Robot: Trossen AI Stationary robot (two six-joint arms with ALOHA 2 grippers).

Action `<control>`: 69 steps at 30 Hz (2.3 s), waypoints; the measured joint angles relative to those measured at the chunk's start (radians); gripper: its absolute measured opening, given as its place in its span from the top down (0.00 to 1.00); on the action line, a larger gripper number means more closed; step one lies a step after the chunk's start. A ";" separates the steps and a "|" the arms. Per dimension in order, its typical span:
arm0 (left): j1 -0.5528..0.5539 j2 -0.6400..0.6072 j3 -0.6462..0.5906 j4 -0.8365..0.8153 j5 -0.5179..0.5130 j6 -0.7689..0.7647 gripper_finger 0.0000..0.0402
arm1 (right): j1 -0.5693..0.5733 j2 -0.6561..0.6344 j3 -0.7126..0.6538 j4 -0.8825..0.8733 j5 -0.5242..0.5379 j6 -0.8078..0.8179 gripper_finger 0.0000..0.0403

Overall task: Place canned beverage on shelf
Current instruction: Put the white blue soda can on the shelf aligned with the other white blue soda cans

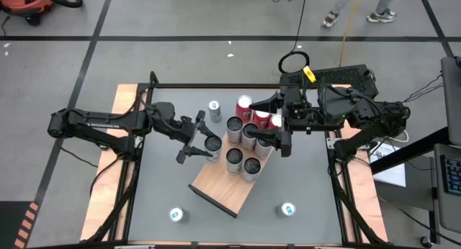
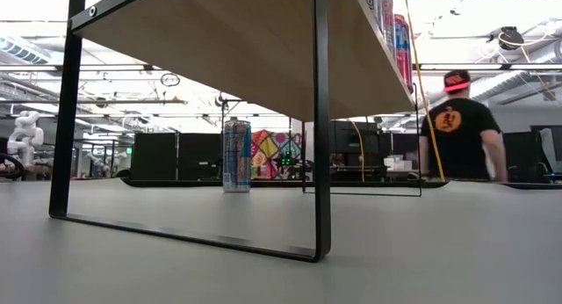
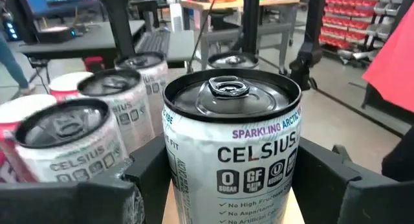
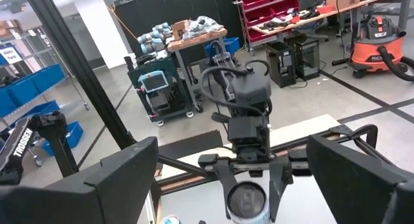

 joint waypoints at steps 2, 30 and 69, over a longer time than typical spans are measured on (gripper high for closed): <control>0.000 0.018 0.000 0.013 0.000 0.003 0.38 | 0.000 0.000 0.000 0.001 0.000 0.000 0.09; -0.001 0.093 -0.002 0.012 -0.022 -0.027 0.38 | 0.000 0.000 0.000 0.004 0.000 -0.003 0.09; -0.008 0.050 -0.001 -0.073 -0.034 -0.059 0.24 | 0.000 0.000 0.000 -0.001 0.000 -0.007 0.09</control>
